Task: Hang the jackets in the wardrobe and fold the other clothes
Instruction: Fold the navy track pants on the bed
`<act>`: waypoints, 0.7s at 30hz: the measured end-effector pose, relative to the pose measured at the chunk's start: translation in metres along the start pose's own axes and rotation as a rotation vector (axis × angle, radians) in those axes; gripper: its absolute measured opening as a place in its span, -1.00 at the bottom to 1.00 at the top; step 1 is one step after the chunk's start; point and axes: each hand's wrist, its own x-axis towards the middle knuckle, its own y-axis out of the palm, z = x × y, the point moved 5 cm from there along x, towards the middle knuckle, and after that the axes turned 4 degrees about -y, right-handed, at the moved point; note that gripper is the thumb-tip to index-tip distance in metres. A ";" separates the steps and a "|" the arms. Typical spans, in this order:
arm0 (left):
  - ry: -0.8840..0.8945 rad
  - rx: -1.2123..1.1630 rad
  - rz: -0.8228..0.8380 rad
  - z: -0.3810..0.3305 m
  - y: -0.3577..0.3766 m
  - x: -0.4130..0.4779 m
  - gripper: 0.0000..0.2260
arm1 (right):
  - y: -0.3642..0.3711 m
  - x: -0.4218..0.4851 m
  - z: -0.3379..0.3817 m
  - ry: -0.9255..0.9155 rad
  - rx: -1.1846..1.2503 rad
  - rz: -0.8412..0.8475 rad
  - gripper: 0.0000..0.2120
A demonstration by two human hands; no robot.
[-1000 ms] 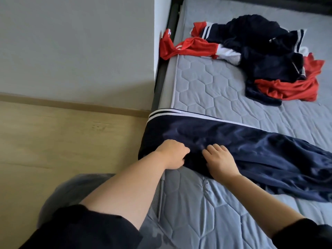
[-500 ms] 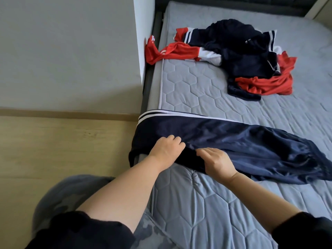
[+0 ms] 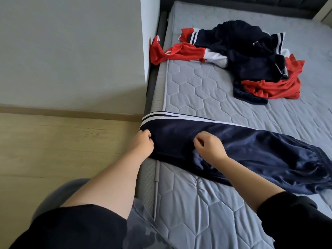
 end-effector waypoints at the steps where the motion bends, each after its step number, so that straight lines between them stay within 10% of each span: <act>1: -0.009 -0.039 0.001 0.000 0.000 0.005 -0.76 | 0.003 0.009 0.003 -0.015 0.004 -0.005 -0.87; 11: -0.123 -0.338 0.170 0.015 0.021 0.077 -0.54 | 0.042 0.081 -0.010 0.153 -0.026 0.115 -0.65; 21: -0.273 -0.184 0.326 0.056 0.014 0.125 -0.91 | 0.050 0.097 -0.026 0.306 0.066 -0.033 -0.90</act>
